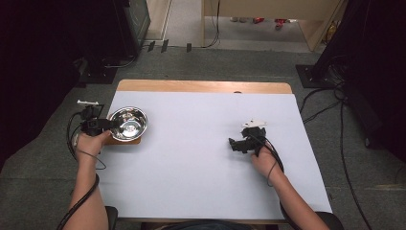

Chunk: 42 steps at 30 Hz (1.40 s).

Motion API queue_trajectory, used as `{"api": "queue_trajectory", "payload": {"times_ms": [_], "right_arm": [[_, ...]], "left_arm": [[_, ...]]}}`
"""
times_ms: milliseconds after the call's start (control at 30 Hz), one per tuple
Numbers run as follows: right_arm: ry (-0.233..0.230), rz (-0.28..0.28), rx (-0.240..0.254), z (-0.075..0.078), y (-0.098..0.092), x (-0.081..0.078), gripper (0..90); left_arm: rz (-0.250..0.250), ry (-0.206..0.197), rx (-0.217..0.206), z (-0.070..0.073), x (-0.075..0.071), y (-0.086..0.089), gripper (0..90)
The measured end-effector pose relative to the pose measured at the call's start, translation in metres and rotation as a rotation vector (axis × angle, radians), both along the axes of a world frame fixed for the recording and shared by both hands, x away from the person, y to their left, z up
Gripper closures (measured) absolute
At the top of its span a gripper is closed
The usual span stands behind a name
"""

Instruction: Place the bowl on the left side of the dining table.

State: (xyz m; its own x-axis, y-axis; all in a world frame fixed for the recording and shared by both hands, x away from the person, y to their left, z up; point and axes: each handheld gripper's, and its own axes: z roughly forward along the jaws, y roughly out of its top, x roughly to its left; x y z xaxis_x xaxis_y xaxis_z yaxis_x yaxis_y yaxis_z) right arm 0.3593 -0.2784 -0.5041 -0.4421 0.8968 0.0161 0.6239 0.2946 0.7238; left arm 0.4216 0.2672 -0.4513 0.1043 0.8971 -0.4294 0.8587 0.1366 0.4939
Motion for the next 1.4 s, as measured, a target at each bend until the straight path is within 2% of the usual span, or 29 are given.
{"api": "queue_trajectory", "payload": {"times_ms": [67, 200, 467, 800, 1033, 1167, 1400], "right_arm": [[0.000, 0.000, 0.000, 0.000, 0.000, 0.000, 5.2], [0.000, 0.000, 0.000, 0.000, 0.000, 0.000, 5.2], [0.000, 0.000, 0.000, 0.000, 0.000, 0.000, 5.2], [0.000, 0.000, 0.000, 0.000, 0.000, 0.000, 5.2], [0.000, 0.000, 0.000, 0.000, 0.000, 0.000, 5.2], [0.000, 0.000, 0.000, 0.000, 0.000, 0.000, 5.2], [0.000, 0.000, 0.000, 0.000, 0.000, 0.000, 5.2]], "left_arm": [[0.003, 0.001, -0.009, -0.001, 0.001, 0.001, 87.0], [0.012, -0.003, 0.020, 0.000, 0.003, 0.002, 87.0], [0.023, 0.012, 0.010, -0.005, 0.004, 0.007, 87.0], [0.041, 0.020, 0.019, -0.008, 0.003, 0.009, 86.9], [0.059, 0.021, 0.004, -0.011, 0.003, 0.013, 87.0], [0.064, 0.031, 0.020, -0.014, 0.004, 0.013, 87.3], [0.064, 0.031, 0.025, -0.015, 0.004, 0.013, 87.4]]}}
